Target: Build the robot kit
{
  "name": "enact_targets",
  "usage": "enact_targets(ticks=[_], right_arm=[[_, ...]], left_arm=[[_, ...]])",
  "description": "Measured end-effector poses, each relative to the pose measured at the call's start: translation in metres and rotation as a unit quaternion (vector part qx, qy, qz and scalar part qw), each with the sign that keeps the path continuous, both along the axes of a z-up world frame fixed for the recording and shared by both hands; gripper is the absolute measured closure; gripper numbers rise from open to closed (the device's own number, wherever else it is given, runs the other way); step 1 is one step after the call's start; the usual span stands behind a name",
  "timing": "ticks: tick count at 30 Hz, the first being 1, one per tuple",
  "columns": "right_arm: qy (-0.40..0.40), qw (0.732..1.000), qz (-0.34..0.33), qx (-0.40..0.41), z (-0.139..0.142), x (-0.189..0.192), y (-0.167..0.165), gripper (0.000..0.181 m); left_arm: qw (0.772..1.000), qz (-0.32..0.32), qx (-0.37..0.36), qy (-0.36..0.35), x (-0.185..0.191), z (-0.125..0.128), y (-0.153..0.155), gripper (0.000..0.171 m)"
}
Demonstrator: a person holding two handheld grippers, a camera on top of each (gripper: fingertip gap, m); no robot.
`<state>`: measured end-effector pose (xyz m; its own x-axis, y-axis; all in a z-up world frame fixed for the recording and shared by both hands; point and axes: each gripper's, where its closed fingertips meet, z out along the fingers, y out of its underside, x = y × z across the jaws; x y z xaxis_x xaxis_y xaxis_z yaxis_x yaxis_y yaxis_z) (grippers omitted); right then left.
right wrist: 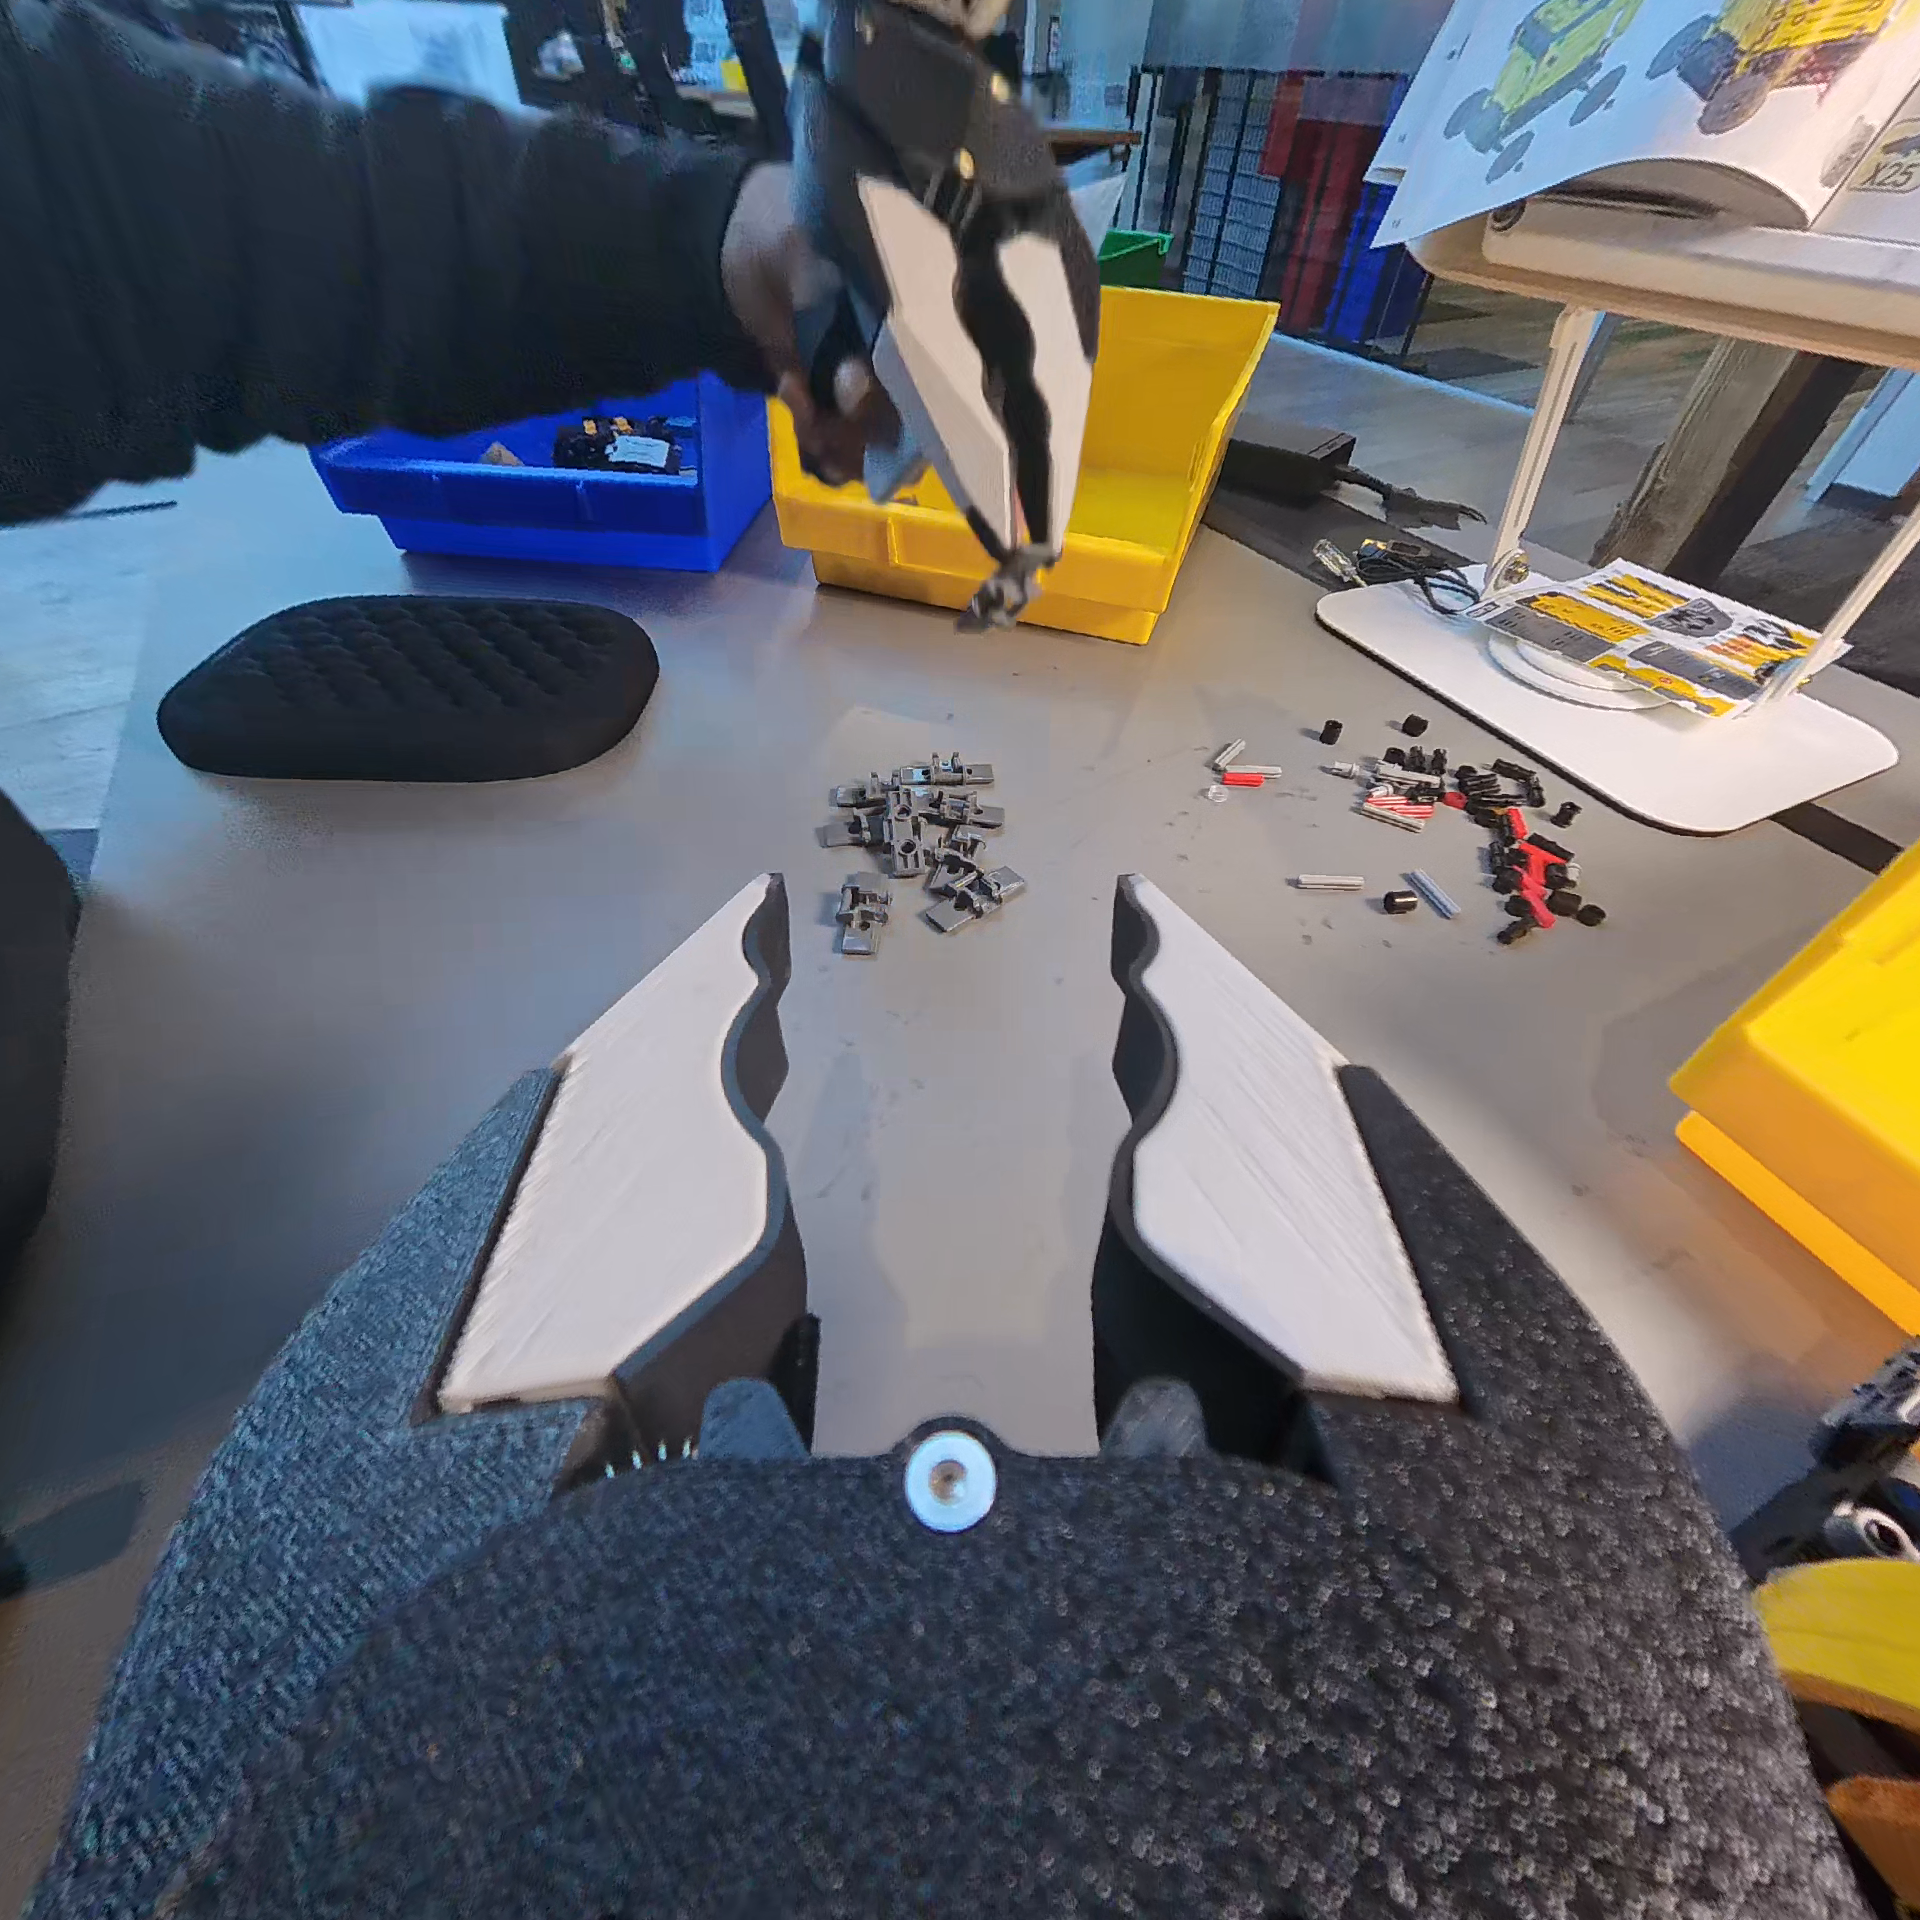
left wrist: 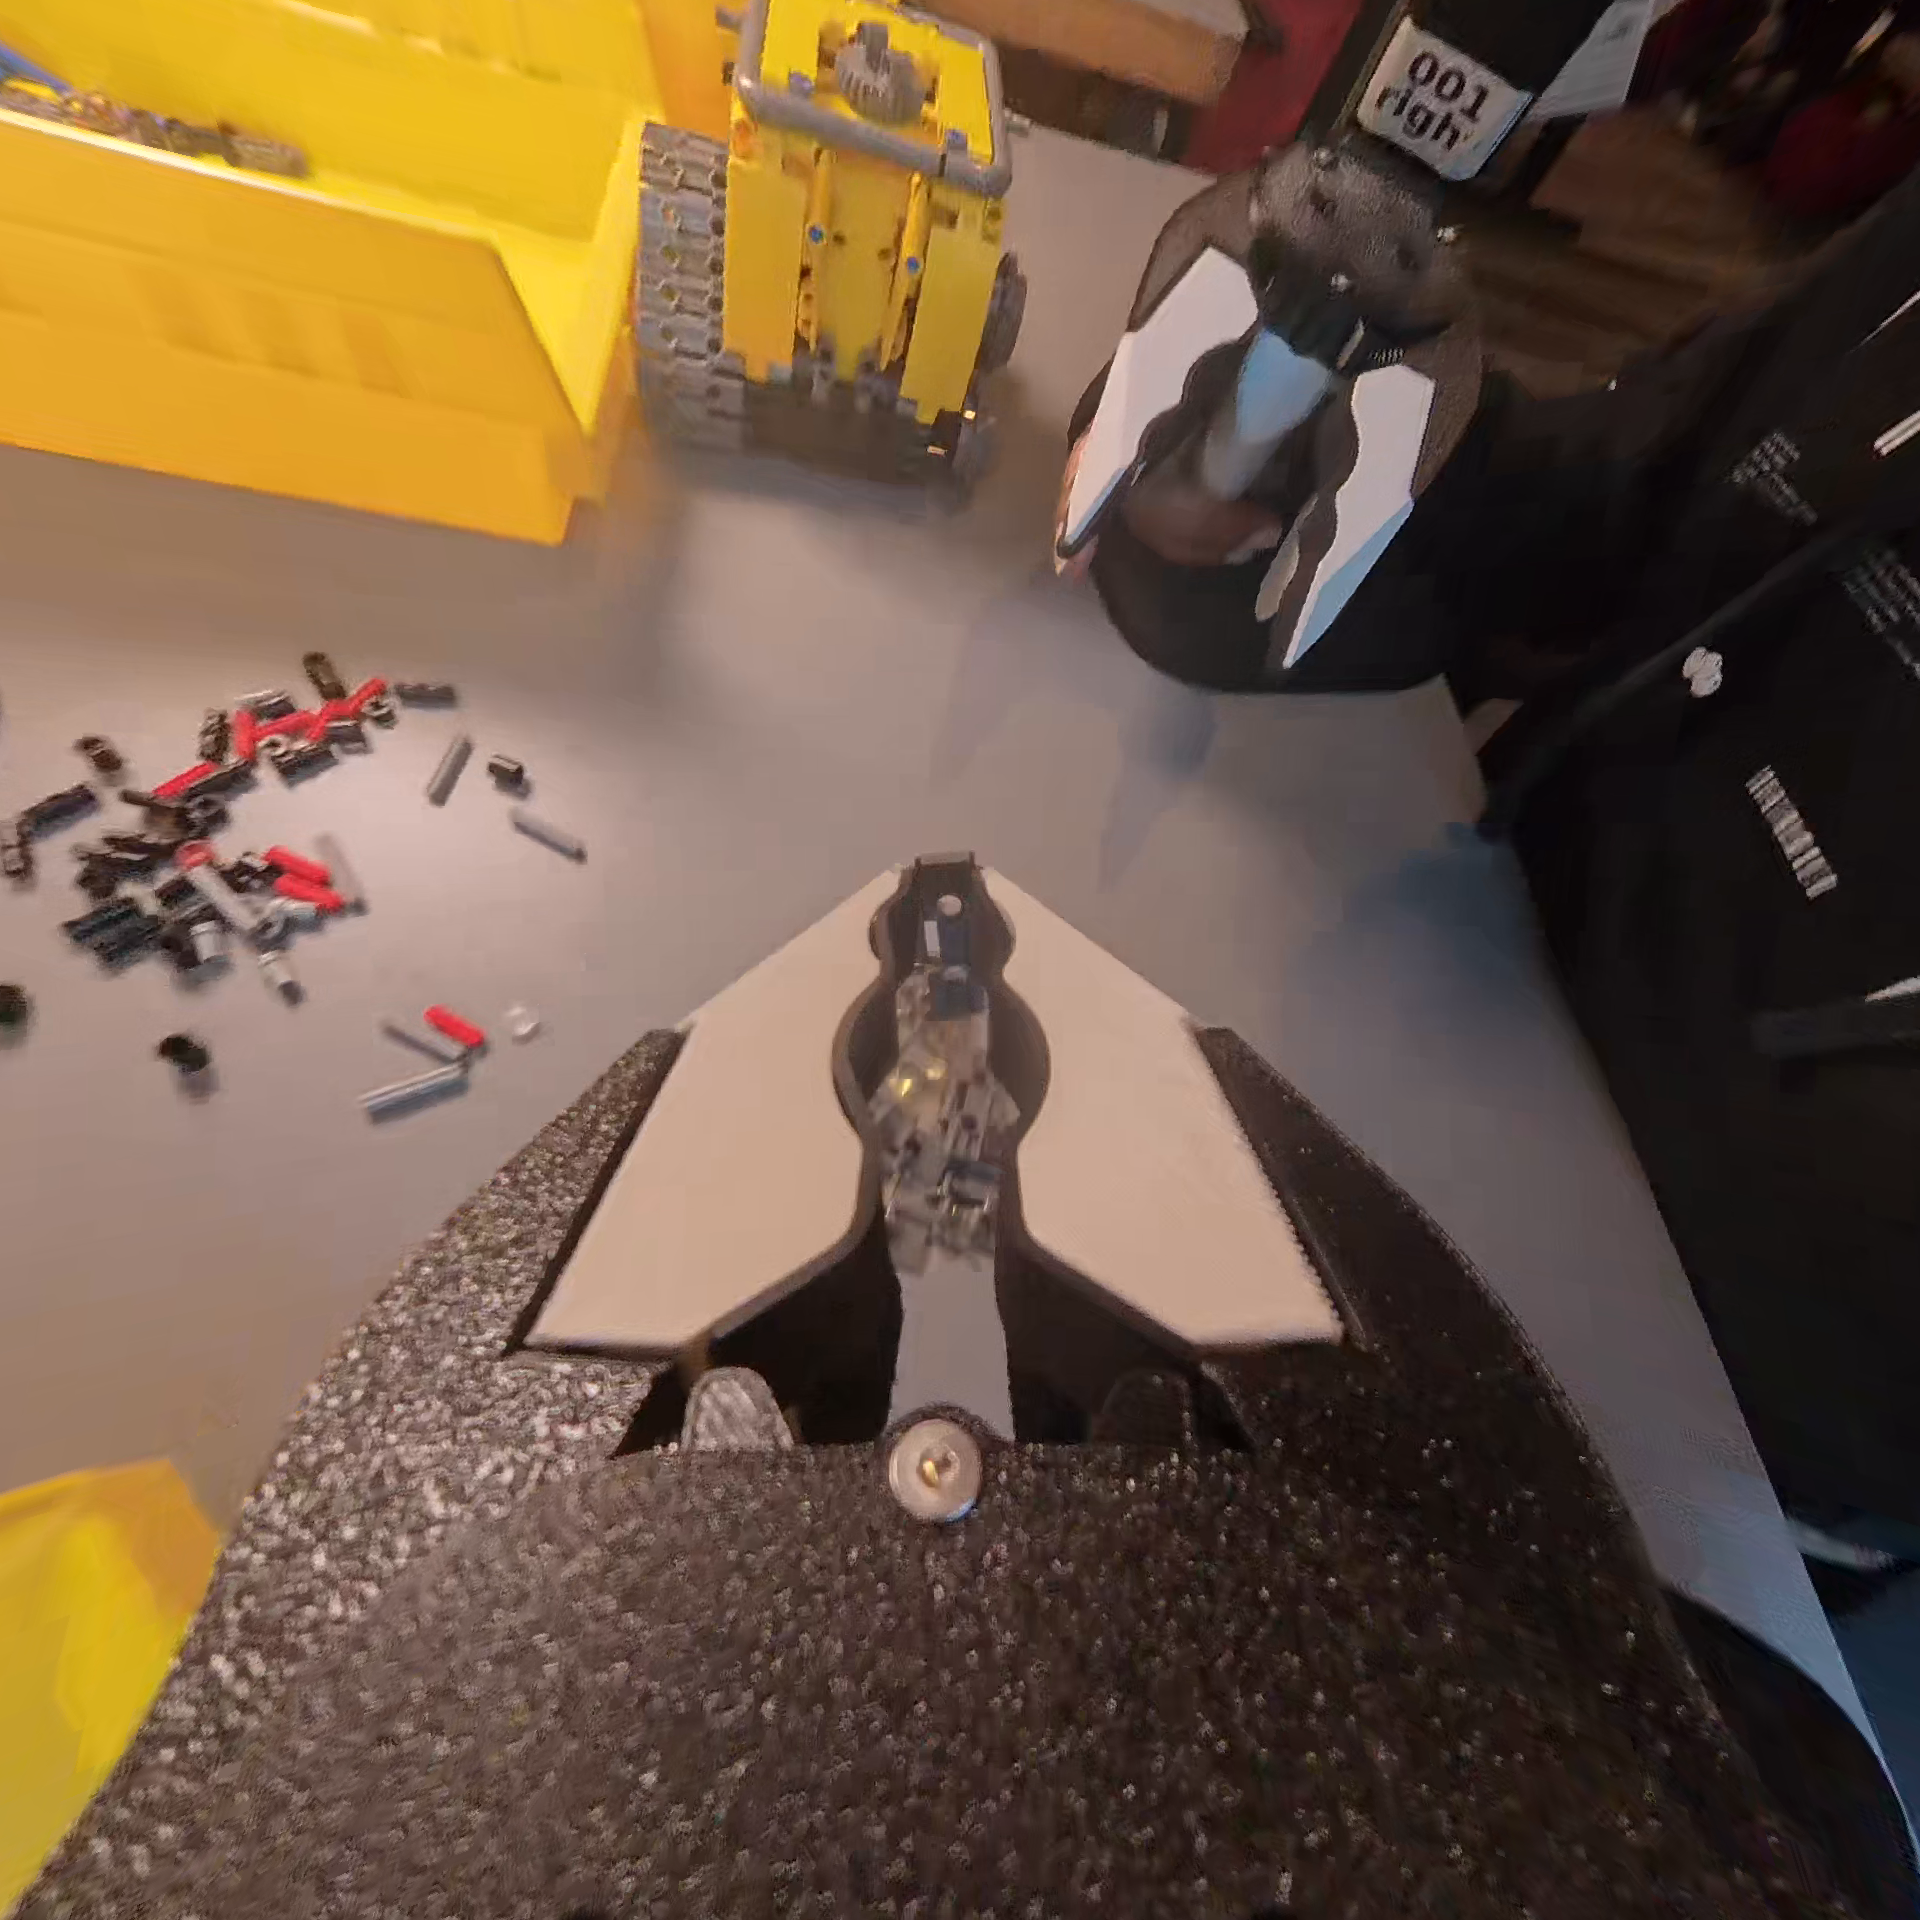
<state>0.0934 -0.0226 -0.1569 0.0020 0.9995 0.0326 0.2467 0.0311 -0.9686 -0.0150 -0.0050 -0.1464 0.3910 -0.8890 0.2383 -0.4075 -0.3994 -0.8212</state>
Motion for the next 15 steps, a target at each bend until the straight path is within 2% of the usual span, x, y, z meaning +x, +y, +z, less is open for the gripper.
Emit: enact_targets(ticks=[3, 6, 8, 15], right_arm=[[0.004, 1.0, -0.002, -0.002, 0.001, 0.001, 0.001, 0.119], [0.004, 1.0, 0.0, -0.004, 0.001, 0.001, 0.001, 0.119], [0.004, 1.0, 0.001, -0.004, 0.001, 0.001, 0.0, 0.119], [0.0, 1.0, 0.005, -0.002, 0.0, 0.0, -0.001, 0.119]], left_arm=[[0.999, 0.025, 0.012, -0.042, 0.022, -0.026, 0.005, 0.164], [0.999, 0.036, 0.003, -0.01, 0.021, -0.056, 0.0, 0.164], [0.999, 0.037, -0.001, 0.034, 0.01, -0.071, -0.008, 0.157], [0.994, 0.06, -0.003, 0.096, -0.025, -0.075, -0.026, 0.156]])
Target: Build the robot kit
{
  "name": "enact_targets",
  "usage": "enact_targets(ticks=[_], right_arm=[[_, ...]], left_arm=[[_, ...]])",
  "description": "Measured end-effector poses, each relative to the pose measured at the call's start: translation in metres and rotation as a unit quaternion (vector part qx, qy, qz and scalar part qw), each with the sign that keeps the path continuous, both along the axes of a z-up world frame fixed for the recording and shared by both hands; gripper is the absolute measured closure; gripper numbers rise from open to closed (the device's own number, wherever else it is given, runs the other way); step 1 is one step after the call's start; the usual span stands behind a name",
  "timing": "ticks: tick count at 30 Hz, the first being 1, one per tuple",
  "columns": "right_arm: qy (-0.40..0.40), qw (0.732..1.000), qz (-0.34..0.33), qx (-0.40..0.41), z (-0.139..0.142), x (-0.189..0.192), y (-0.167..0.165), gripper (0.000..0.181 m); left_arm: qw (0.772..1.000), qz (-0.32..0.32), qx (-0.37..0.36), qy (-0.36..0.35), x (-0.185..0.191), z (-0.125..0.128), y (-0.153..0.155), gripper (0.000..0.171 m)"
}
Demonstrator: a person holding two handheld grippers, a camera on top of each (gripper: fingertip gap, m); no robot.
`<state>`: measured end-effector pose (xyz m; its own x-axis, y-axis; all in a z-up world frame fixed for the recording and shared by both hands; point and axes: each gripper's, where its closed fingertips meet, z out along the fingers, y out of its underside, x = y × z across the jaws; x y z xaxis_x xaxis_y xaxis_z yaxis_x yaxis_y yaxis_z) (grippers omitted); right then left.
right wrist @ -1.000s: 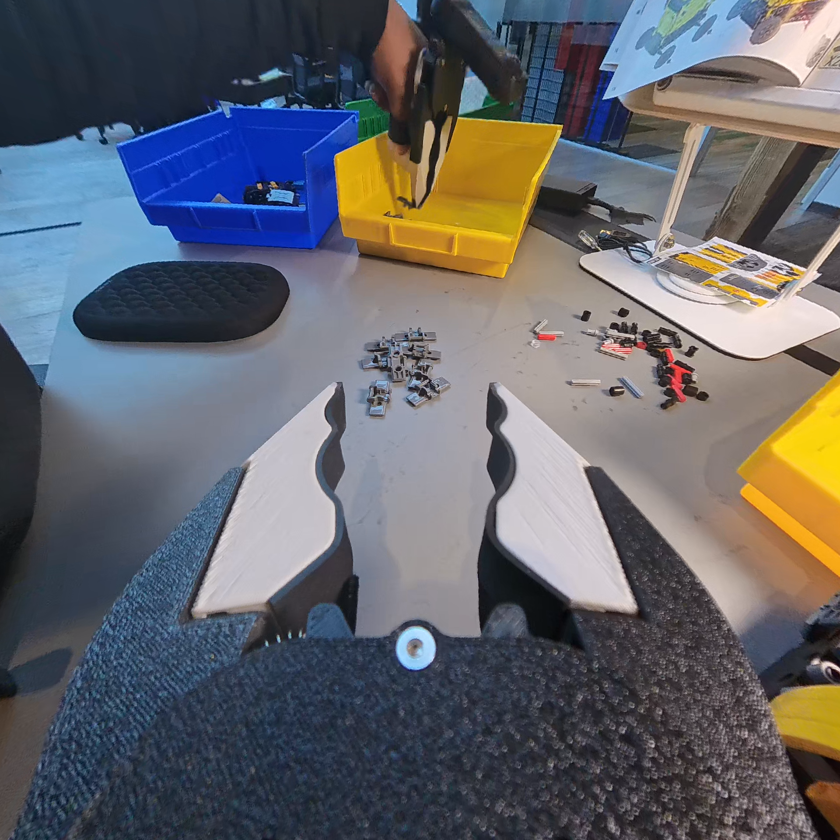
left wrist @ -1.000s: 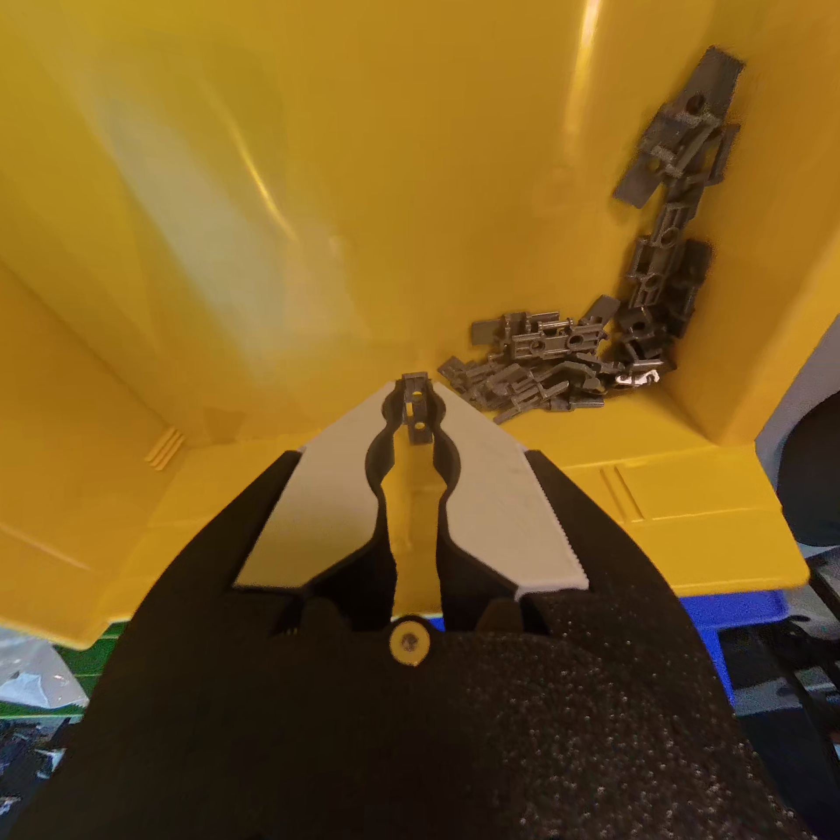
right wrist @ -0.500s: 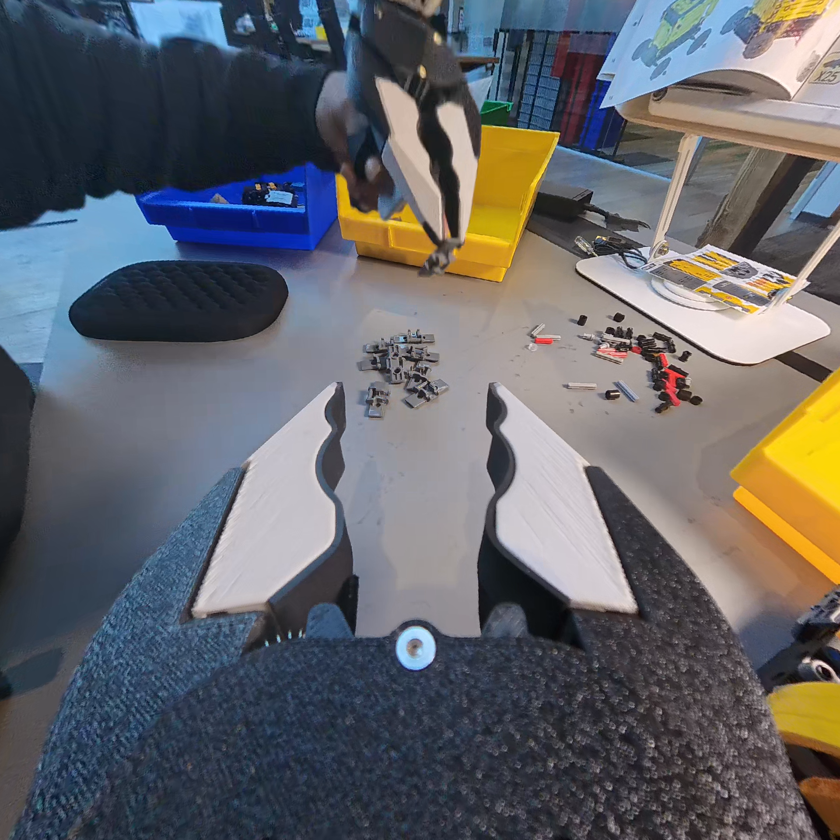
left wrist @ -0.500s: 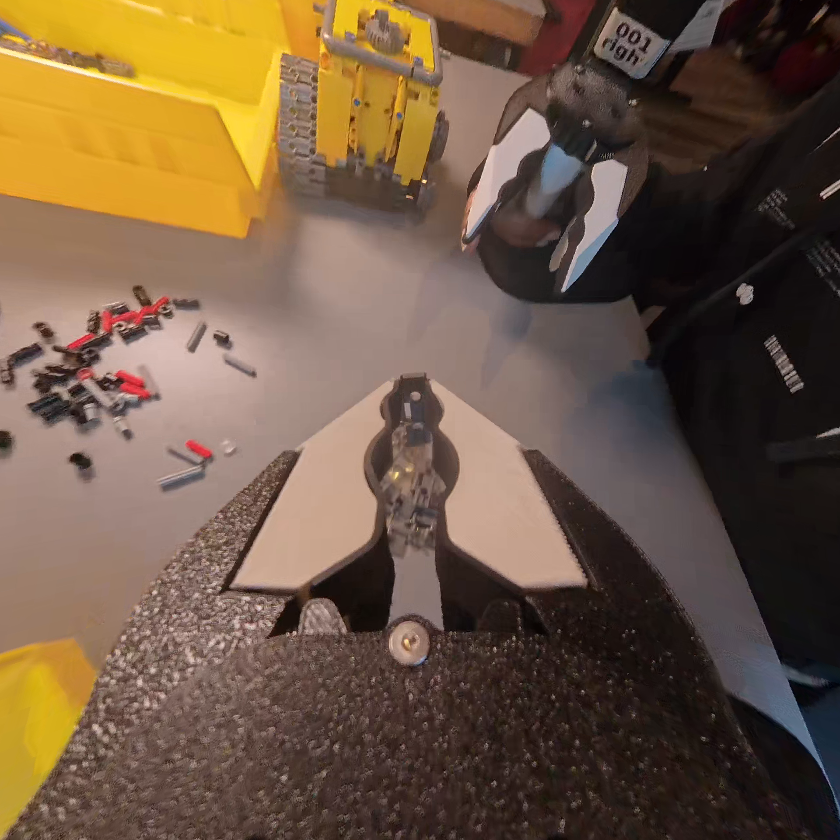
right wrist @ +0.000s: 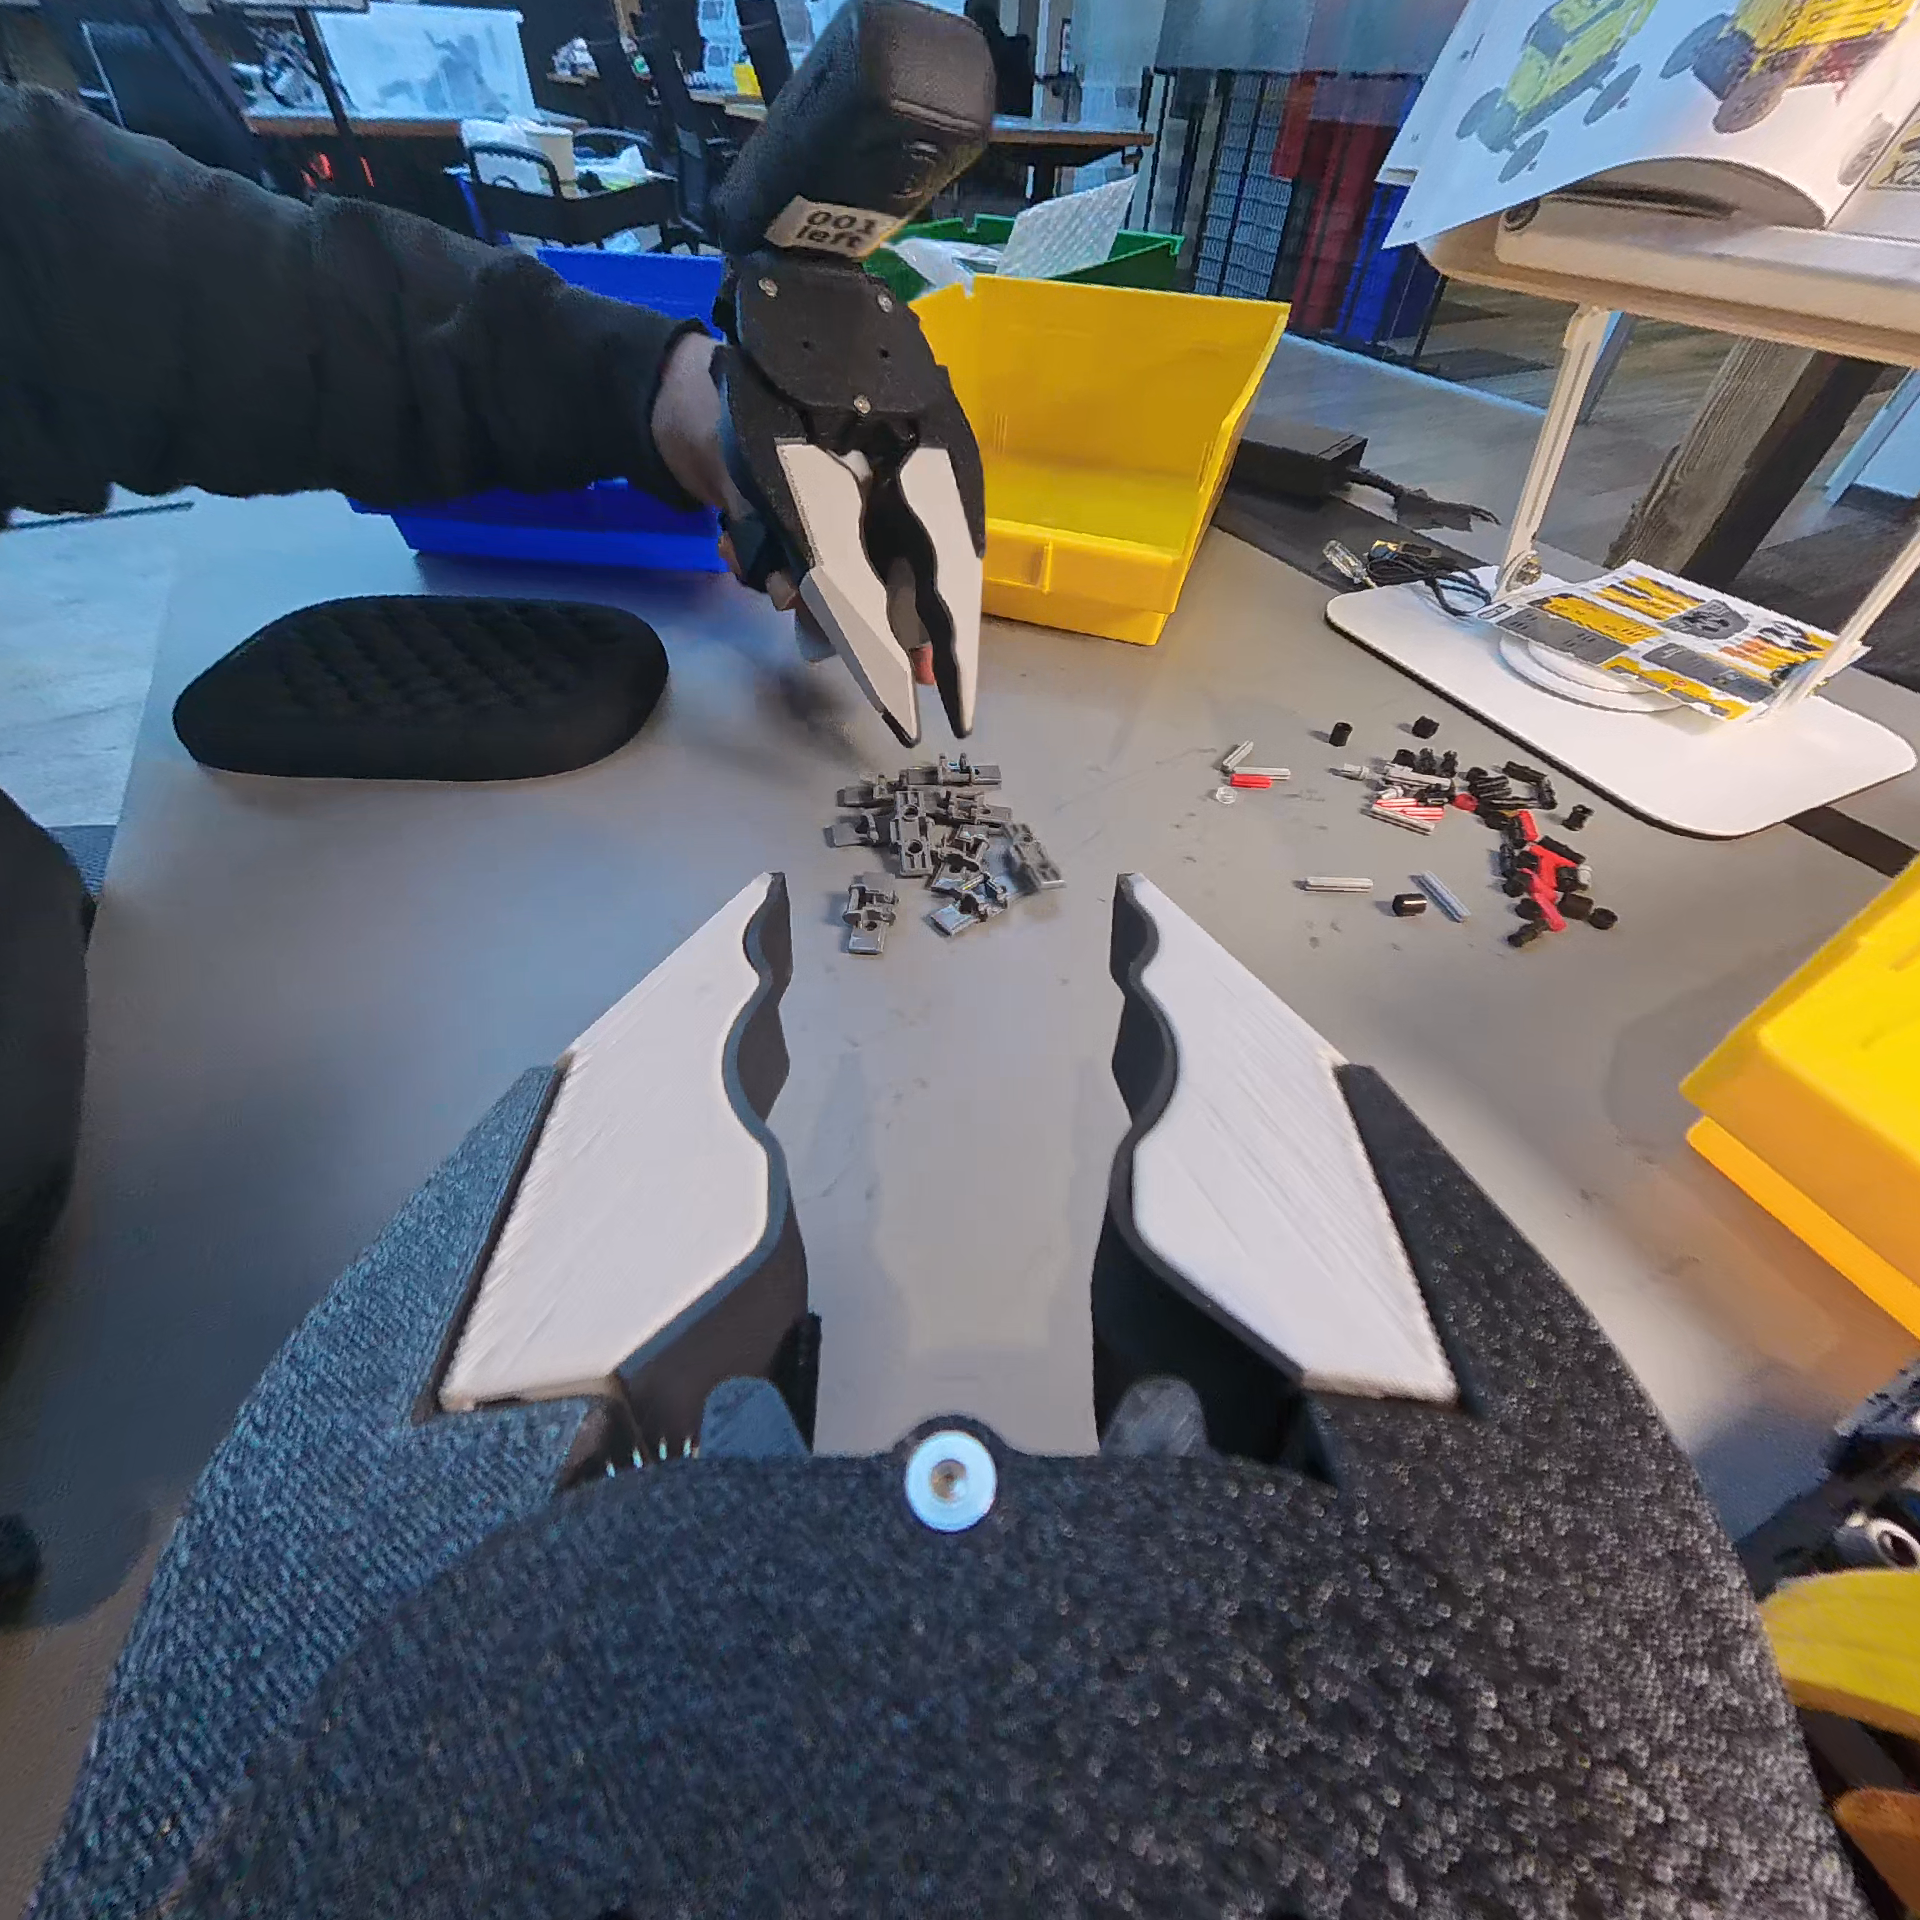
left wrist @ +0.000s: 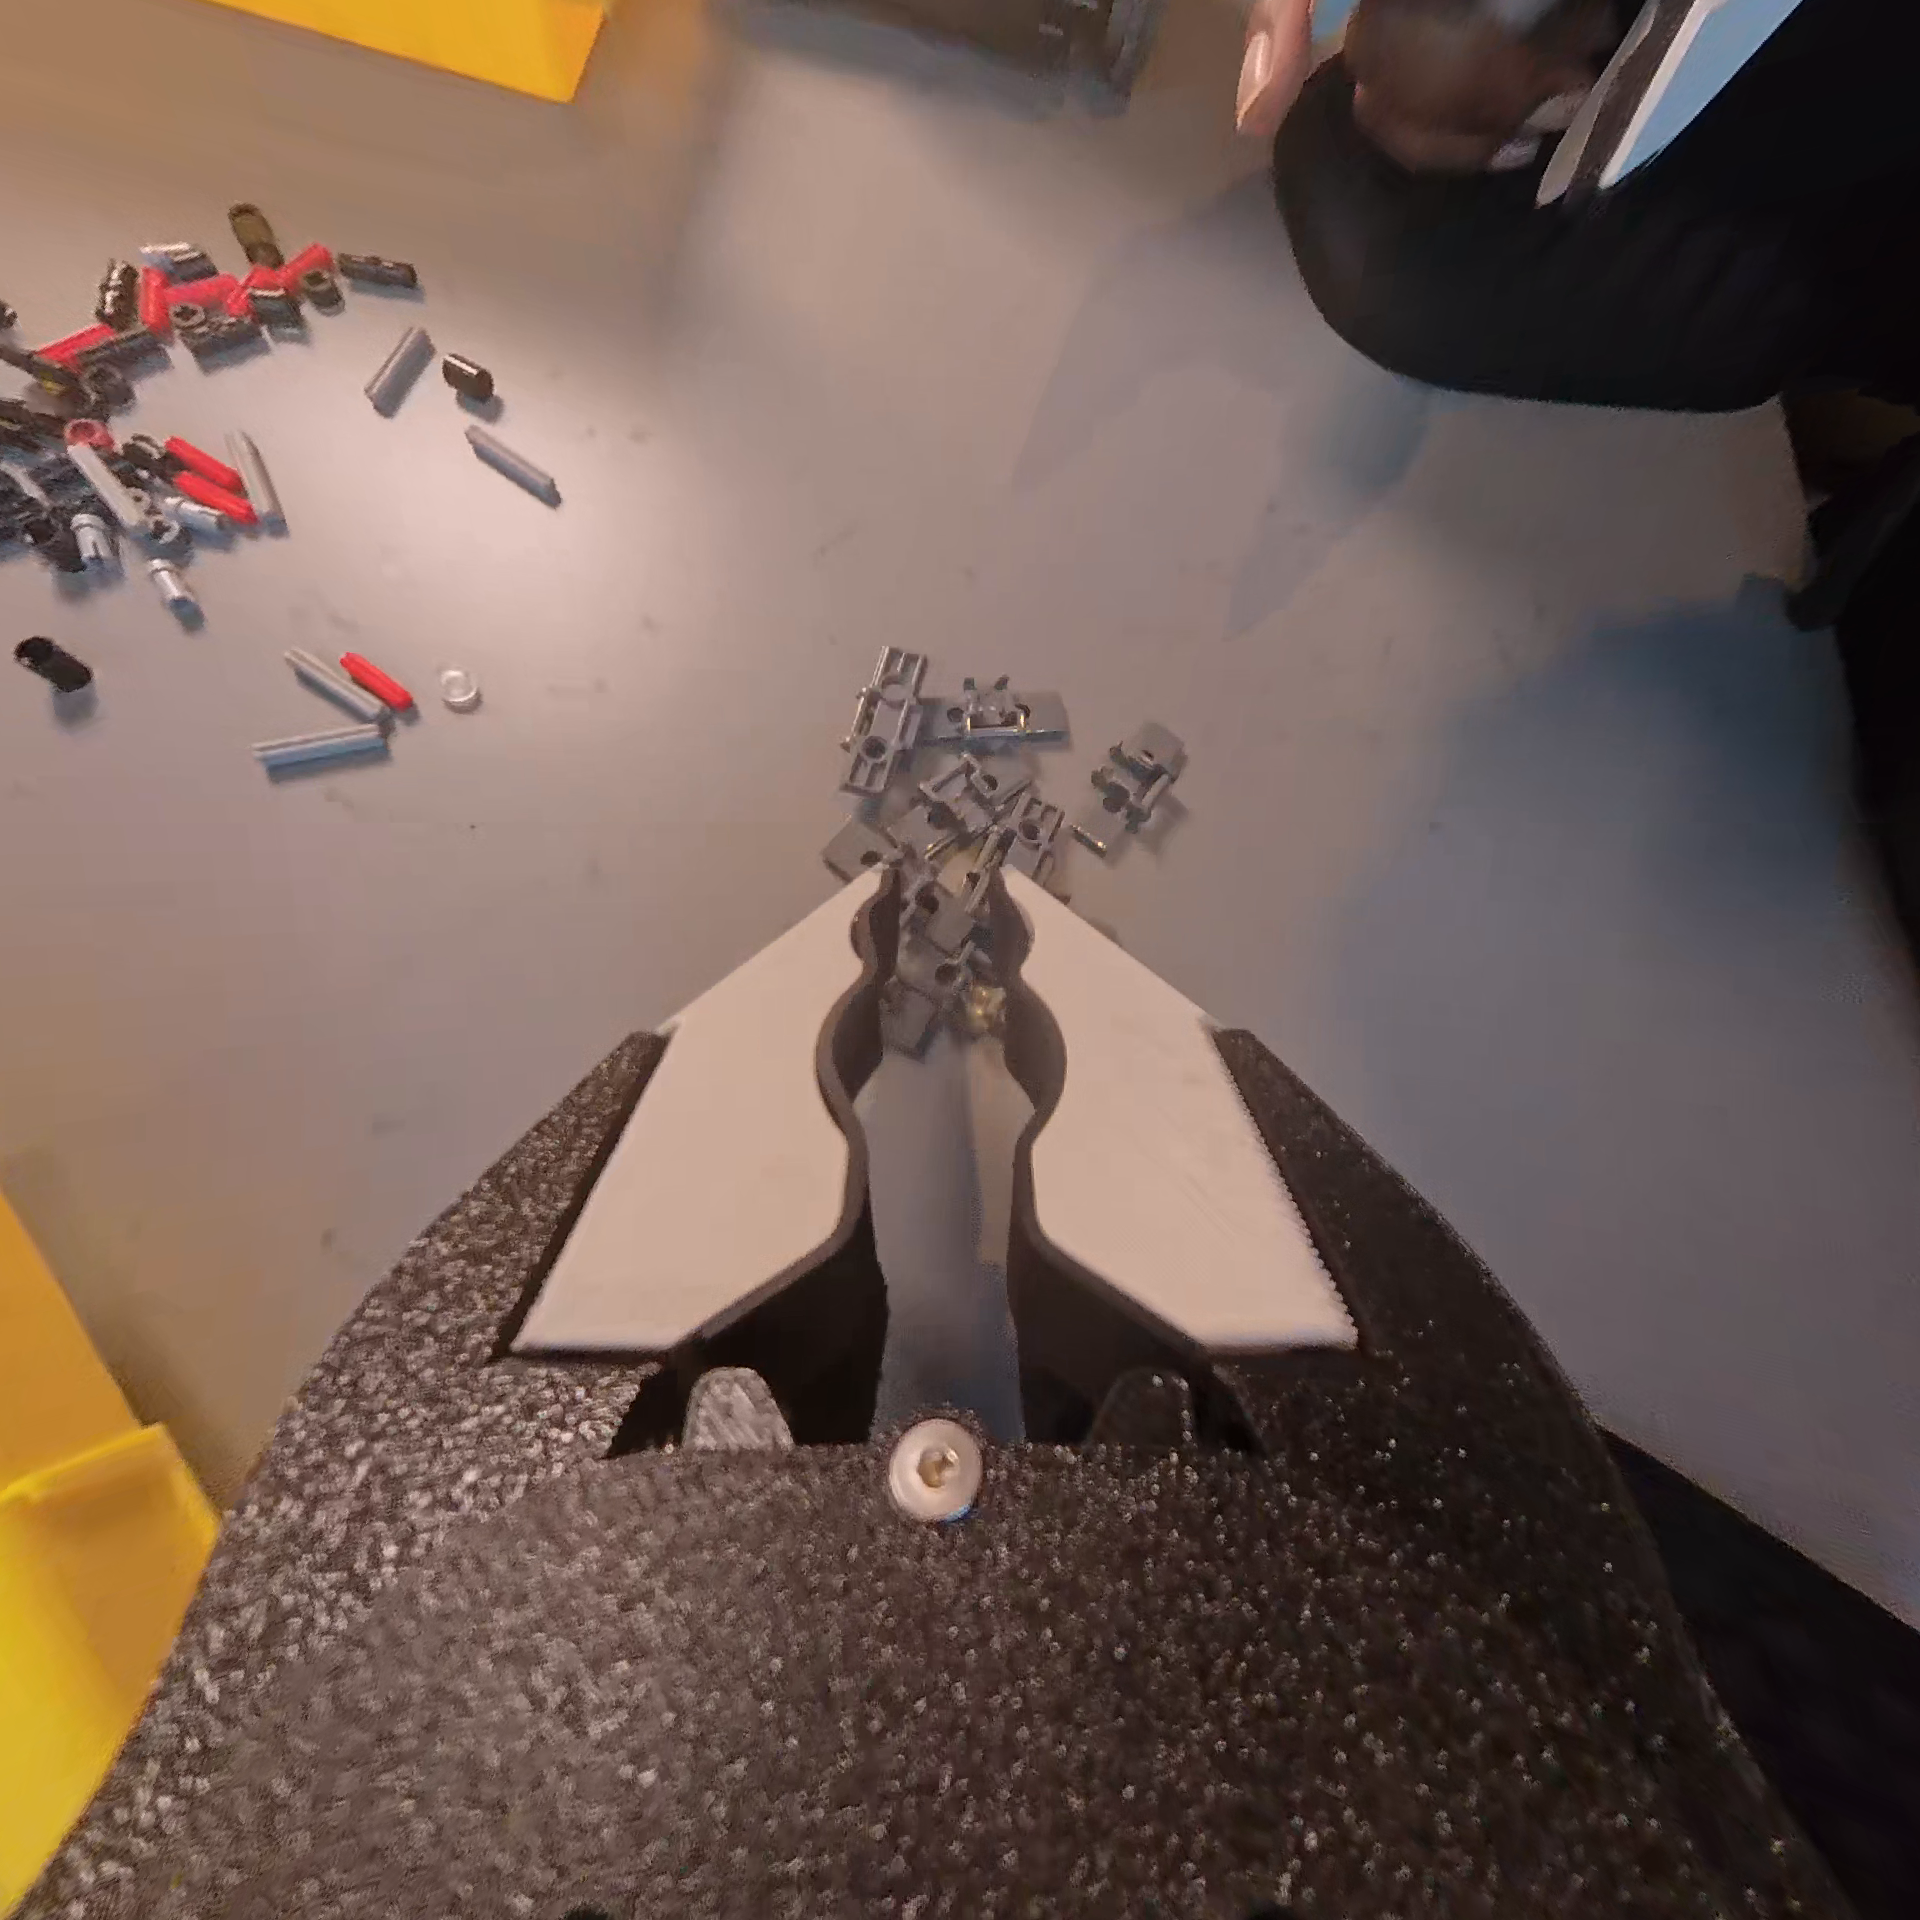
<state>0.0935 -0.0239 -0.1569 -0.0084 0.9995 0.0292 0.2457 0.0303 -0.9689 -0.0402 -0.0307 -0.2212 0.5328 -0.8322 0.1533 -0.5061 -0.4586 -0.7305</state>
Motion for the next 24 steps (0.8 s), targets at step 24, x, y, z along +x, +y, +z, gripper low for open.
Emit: enact_targets(ticks=[24], right_arm=[[0.006, 1.0, -0.001, -0.007, 0.002, 0.001, 0.001, 0.119]], left_arm=[[0.869, 0.129, -0.286, 0.384, -0.274, -0.017, -0.006, 0.146]])
